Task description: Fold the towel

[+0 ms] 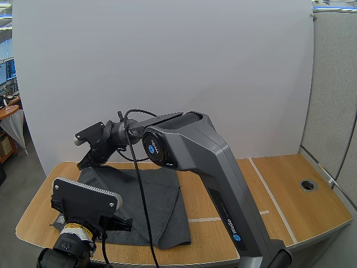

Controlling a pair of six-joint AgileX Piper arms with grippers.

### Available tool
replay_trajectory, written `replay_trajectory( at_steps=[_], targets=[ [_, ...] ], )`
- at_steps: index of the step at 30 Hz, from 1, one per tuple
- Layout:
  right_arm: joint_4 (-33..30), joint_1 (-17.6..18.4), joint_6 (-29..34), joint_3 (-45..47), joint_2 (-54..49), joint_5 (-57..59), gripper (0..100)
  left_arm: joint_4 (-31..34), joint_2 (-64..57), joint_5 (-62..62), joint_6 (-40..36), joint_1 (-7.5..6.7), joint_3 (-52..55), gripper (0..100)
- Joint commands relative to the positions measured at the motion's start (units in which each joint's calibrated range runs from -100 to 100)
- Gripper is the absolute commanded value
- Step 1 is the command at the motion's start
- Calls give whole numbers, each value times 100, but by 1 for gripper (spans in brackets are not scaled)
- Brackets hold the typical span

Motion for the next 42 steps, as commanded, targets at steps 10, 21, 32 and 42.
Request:
replay_trajectory(
  at_steps=[10, 21, 32, 42],
  targets=[
    [-129, -13, 18, -51, -11, 232, 7, 49, -31, -18, -23, 2, 0, 0],
    [136, -13, 17, -51, -67, 175, 45, 49, -31, -18, -23, 2, 0, 0],
    [-165, -70, 28, -51, -507, 564, 100, 49, -31, -18, -23, 2, 0, 0],
    [-105, -416, 49, -51, -1657, 1687, 100, 49, -31, -18, -23, 2, 0, 0]
  ],
)
